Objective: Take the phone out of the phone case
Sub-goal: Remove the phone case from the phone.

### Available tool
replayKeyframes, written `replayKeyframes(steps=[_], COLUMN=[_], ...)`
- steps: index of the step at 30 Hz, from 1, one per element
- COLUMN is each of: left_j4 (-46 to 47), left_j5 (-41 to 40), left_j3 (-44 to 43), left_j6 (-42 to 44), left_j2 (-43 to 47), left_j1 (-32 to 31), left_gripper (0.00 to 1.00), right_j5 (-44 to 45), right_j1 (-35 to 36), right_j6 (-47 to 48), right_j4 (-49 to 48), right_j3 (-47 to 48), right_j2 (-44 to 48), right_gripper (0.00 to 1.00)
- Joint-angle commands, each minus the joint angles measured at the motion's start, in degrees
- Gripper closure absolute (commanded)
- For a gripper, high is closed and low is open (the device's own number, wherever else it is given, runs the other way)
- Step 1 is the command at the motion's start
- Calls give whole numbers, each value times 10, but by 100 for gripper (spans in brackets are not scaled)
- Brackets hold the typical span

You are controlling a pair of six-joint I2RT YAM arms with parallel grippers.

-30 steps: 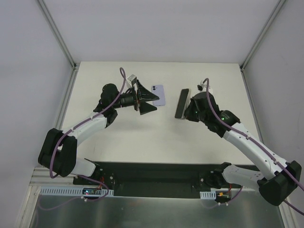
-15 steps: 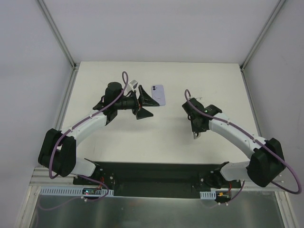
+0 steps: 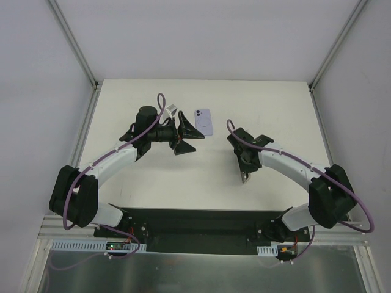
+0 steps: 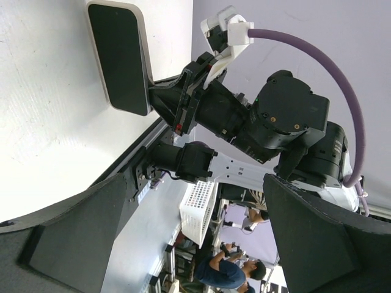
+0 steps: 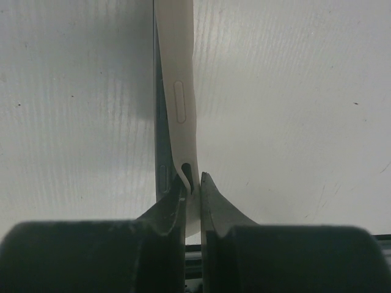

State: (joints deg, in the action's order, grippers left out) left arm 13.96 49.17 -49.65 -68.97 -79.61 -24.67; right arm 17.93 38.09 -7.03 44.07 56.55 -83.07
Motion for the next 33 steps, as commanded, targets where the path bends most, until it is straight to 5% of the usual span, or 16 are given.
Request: replayKeyframes(steps=[1,5,24,33], left_j4=[5,5,3,2], left_j5=[2,2,5,7], left_j3=[-16,-16,-12,-14], left_j6=[15,15,20,20], left_j2=[5,5,13,10], left_j1=[1,1,1,1], left_gripper=[8,8,8,8], right_j5=[-10,-23,-23,-34], right_j1=[3,4,9,18], right_j6=[4,1,-35,-61], right_j4=[-40,-61,-167,-268], right_j3=[-16,-24,-79,-137], right_j2=[10,-3,-90,-59], right_gripper=[99,92,87,88])
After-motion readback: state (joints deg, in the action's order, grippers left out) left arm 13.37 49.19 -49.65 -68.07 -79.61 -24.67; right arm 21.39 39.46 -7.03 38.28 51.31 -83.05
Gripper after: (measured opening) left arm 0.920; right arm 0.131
